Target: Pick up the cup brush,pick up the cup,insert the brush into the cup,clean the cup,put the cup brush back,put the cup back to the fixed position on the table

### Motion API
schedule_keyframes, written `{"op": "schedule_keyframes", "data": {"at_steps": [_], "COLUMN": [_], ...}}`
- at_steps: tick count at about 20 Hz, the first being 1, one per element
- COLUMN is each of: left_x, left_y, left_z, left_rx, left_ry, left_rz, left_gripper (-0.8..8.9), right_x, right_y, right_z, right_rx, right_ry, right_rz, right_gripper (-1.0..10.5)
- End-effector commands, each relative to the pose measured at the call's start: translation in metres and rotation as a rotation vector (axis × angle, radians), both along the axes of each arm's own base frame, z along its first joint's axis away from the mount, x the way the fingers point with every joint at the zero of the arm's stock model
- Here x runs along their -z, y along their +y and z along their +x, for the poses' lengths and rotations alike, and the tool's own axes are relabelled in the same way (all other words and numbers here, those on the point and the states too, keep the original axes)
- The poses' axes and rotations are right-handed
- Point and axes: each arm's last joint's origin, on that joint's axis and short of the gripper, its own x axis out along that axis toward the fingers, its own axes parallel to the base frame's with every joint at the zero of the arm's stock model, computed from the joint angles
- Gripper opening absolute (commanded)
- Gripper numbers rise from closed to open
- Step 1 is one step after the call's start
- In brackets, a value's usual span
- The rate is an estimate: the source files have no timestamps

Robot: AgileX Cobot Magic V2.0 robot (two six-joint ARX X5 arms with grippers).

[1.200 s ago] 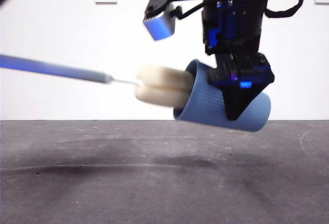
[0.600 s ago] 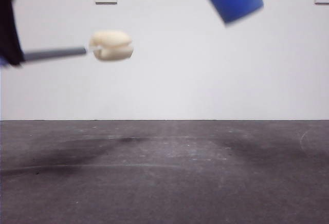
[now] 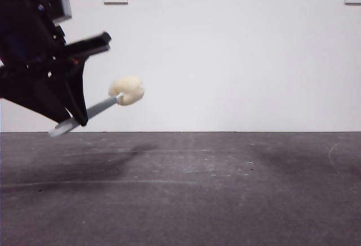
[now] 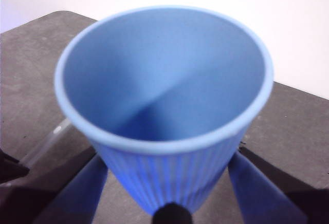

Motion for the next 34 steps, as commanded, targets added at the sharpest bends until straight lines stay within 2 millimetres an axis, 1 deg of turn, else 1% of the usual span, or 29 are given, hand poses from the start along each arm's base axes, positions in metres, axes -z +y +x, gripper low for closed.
{"op": "schedule_keyframes", "data": {"at_steps": [1,4,10,15,23,24,25,26,27,28,29,32,34], "left_x": [0.013,0.025,0.033,0.056,0.068,0.068,0.068,0.068,0.069,0.069,0.069,0.064,0.054], "left_y": [-0.001,-0.003,-0.003,-0.008,-0.008,-0.008,-0.008,-0.007,-0.007,-0.008,-0.008,-0.007,-0.006], "left_z": [0.005,0.011,0.016,0.021,0.023,0.023,0.023,0.023,0.022,0.022,0.021,0.021,0.019], "left_rx": [-0.036,-0.063,-0.115,-0.095,-0.092,-0.093,-0.092,-0.093,-0.091,-0.08,-0.068,-0.061,-0.057], "left_ry": [0.032,0.06,0.059,0.144,0.184,0.183,0.187,0.195,0.201,0.211,0.22,0.22,0.188], "left_rz": [0.034,0.064,0.095,0.123,0.155,0.154,0.154,0.155,0.156,0.141,0.125,0.099,0.08], "left_gripper": [-0.09,-0.09,-0.09,-0.09,-0.09,0.06,0.45,1.37,2.88,3.87,4.17,4.17,4.18], "right_x": [-0.001,-0.001,-0.001,-0.001,-0.001,-0.001,-0.001,0.0,0.0,0.0,0.0,0.0,0.0], "right_y": [0.0,0.0,0.0,0.001,0.001,0.001,0.001,0.001,0.001,0.001,0.001,0.001,0.001], "right_z": [0.0,0.0,0.0,0.0,0.0,0.0,0.0,0.0,0.0,0.0,0.0,0.0,-0.001], "right_rx": [0.003,0.003,0.002,-0.019,-0.021,-0.021,-0.022,-0.022,-0.024,-0.024,-0.024,-0.025,-0.046], "right_ry": [-0.001,0.0,0.0,0.006,0.006,0.007,0.008,0.01,0.009,0.009,0.009,0.008,0.014], "right_rz": [0.021,0.019,0.019,0.024,0.024,0.024,0.02,0.016,0.012,0.011,0.011,0.009,0.013], "right_gripper": [-0.1,-0.1,-0.1,-0.1,-0.1,-0.1,-0.1,-0.1,-0.1,-0.1,-0.1,-0.1,-0.1]}}
